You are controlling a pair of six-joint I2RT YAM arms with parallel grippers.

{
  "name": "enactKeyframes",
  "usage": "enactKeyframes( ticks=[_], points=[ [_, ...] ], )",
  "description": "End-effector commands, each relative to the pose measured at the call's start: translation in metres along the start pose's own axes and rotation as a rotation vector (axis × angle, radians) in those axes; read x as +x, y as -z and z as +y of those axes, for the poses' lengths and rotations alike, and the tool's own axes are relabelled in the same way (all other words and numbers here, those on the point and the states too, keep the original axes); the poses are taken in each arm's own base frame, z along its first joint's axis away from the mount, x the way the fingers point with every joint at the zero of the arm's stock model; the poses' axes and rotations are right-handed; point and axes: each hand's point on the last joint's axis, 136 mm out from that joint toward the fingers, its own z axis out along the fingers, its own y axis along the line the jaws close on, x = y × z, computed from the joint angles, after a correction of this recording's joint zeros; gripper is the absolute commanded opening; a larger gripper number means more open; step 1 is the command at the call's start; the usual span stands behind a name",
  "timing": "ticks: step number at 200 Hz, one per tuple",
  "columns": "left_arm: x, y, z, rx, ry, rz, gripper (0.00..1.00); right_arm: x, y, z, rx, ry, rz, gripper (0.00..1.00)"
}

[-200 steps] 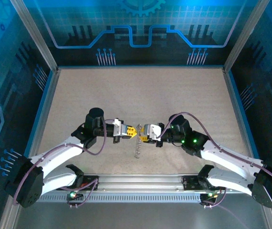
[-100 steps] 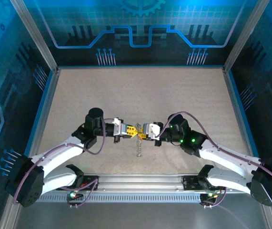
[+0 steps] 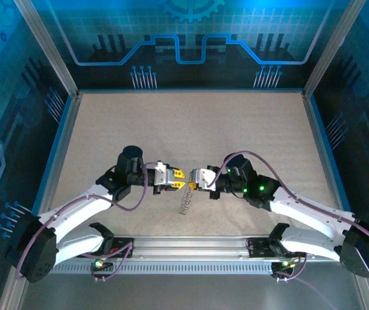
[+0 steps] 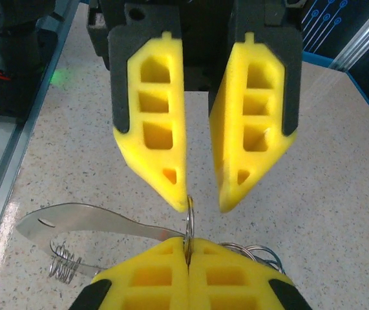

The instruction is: Put the keys on the keyring

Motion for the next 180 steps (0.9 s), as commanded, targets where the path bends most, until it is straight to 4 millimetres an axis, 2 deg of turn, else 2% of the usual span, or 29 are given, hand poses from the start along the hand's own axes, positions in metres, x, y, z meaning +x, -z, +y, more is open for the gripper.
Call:
enactKeyframes(
  ticks=[1,53,72,98,124,158,180],
  points=[
    [-0.007,0.002,0.002,-0.007,-0.054,0.022,0.25,-0.008,-0.002,-0.001,-0.003,0.038,0.036,0.00],
    [-0.008,0.000,-0.003,0.012,-0.060,0.018,0.23,-0.010,-0.011,-0.009,0.014,0.025,0.078,0.00],
    [-0.008,0.000,-0.004,0.016,-0.059,0.021,0.17,-0.013,-0.012,-0.007,0.004,0.028,0.065,0.00],
    [-0.005,0.000,-0.002,0.001,-0.074,0.045,0.00,-0.014,-0.011,-0.007,0.007,0.023,0.049,0.00],
    [-0.004,0.001,-0.003,0.000,-0.081,0.066,0.00,-0.020,-0.007,-0.001,-0.005,0.036,-0.010,0.00],
    [-0.014,0.003,-0.001,-0.021,-0.080,0.018,0.00,-0.019,0.002,-0.002,0.009,0.006,-0.081,0.17],
    [-0.022,0.003,-0.003,-0.004,-0.068,-0.040,0.00,-0.014,0.006,-0.003,0.013,-0.025,-0.108,0.20]
  ],
)
